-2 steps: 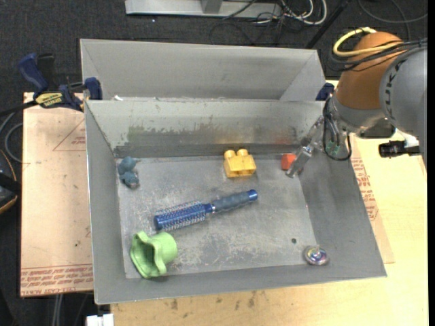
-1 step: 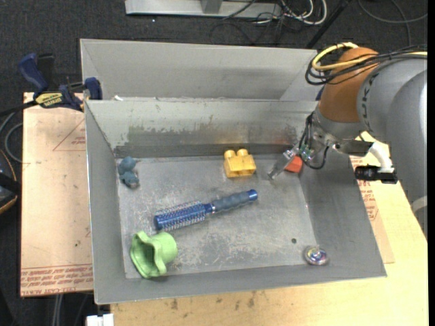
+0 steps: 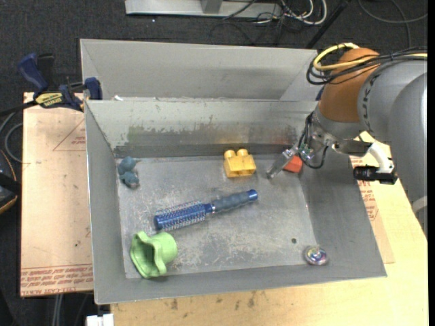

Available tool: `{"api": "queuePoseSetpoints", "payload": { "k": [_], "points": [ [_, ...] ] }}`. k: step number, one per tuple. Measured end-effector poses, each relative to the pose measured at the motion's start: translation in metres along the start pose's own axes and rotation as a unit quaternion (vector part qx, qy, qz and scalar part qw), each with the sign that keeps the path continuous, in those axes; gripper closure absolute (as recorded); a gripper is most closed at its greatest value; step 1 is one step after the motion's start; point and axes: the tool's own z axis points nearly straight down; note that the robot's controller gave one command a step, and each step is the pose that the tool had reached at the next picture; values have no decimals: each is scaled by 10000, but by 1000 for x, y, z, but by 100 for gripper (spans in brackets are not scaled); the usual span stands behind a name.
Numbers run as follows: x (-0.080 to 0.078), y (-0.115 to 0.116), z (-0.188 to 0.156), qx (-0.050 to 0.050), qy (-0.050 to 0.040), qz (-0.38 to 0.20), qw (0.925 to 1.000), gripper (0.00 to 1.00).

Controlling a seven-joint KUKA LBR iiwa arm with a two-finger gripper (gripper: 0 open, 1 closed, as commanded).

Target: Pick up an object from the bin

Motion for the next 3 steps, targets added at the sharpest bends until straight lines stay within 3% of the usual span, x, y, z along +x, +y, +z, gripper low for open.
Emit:
{"api": "queuePoseSetpoints", "payload": {
  "k": [1, 2, 3],
  "points": [
    [-7, -8, 1, 41, -56, 45, 10000, 100],
    [-7, -6, 0, 67, -55, 27, 10000, 100],
    [-7, -5, -32, 60, -68, 14, 10000, 100]
  ]
}}
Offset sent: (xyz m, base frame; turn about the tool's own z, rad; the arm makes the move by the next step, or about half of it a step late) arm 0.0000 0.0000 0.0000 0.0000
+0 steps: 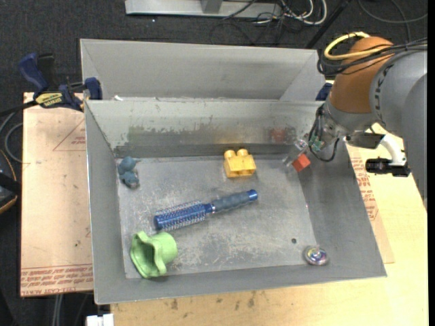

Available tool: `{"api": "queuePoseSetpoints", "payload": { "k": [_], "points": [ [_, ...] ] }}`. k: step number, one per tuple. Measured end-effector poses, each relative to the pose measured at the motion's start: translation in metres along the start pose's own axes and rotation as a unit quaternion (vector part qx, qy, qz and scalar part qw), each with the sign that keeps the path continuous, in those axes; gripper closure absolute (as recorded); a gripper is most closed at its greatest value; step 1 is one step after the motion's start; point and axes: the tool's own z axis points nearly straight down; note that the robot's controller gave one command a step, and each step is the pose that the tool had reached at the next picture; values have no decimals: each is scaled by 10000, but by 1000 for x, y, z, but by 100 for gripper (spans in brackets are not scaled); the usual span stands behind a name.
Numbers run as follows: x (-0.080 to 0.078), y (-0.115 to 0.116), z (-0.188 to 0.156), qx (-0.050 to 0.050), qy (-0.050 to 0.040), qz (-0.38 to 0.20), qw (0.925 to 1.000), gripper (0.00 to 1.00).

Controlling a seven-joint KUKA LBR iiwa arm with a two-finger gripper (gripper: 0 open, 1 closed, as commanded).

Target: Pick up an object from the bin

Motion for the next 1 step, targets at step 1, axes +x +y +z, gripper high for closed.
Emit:
{"api": "queuePoseSetpoints", "payload": {
  "k": [1],
  "points": [
    [0, 1, -15, 4, 2, -13, 10000, 100]
  ]
}}
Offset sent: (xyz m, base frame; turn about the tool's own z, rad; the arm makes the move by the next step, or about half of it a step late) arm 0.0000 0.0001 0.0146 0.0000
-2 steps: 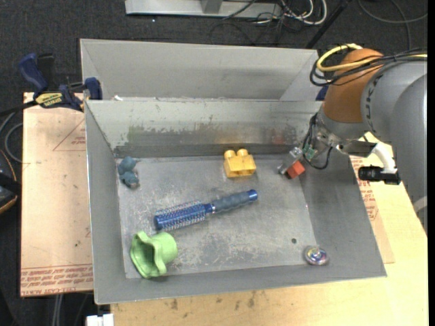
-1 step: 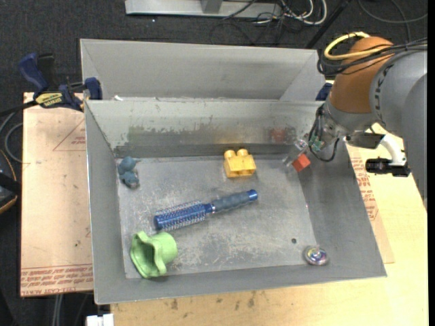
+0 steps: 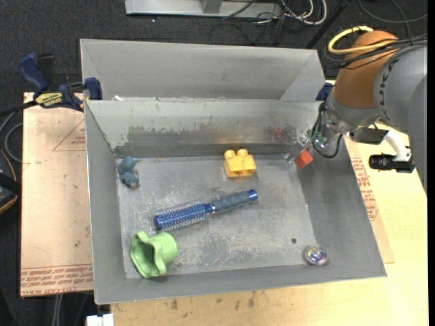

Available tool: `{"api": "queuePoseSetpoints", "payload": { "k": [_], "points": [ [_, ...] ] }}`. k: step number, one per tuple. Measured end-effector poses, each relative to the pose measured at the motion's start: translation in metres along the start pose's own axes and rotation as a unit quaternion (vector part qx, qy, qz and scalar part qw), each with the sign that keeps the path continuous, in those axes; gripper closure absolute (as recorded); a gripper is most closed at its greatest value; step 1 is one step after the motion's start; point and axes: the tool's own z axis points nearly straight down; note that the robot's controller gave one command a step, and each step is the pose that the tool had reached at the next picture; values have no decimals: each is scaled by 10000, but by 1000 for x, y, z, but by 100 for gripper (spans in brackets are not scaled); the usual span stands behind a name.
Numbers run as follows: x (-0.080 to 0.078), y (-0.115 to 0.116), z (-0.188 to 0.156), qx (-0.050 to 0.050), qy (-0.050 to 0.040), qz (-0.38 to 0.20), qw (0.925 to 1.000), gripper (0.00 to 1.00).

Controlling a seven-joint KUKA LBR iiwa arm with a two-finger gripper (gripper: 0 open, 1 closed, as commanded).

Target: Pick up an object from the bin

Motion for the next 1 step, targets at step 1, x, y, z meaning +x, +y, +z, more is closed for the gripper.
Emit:
{"api": "queuePoseSetpoints", "payload": {
  "k": [1],
  "points": [
    [-1, 1, -25, -4, -3, -13, 10000, 100]
  ]
}}
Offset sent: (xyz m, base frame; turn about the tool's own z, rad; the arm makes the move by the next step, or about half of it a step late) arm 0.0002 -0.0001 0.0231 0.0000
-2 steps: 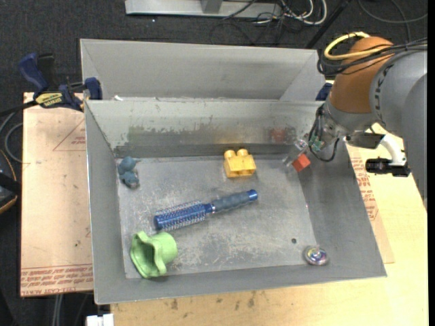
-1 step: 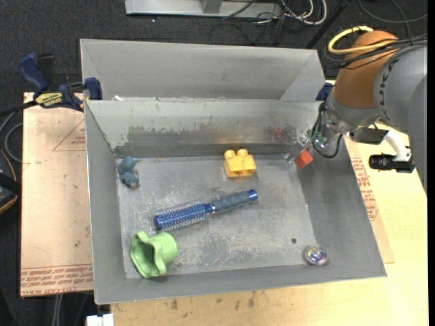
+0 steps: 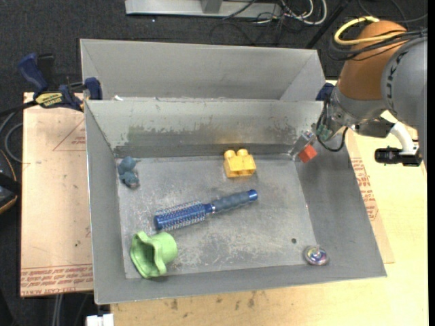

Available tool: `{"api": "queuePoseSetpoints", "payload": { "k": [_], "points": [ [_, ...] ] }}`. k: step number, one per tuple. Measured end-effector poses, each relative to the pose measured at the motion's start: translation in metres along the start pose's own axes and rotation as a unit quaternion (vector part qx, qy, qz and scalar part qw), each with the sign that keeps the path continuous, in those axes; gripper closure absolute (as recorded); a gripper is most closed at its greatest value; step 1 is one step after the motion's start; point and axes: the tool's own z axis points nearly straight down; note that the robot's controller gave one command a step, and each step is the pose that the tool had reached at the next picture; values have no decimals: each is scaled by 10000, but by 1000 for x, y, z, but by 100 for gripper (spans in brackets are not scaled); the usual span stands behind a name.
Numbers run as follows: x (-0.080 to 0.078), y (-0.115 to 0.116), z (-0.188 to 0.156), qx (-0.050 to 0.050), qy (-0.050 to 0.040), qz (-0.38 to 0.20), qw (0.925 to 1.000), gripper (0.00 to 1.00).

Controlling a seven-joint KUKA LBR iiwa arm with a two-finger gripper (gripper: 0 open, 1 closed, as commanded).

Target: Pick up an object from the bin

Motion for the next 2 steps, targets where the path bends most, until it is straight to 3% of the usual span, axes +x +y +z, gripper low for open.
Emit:
{"api": "queuePoseSetpoints", "payload": {
  "k": [2],
  "points": [
    [-1, 2, -44, 2, 1, -24, 10000, 100]
  ]
}}
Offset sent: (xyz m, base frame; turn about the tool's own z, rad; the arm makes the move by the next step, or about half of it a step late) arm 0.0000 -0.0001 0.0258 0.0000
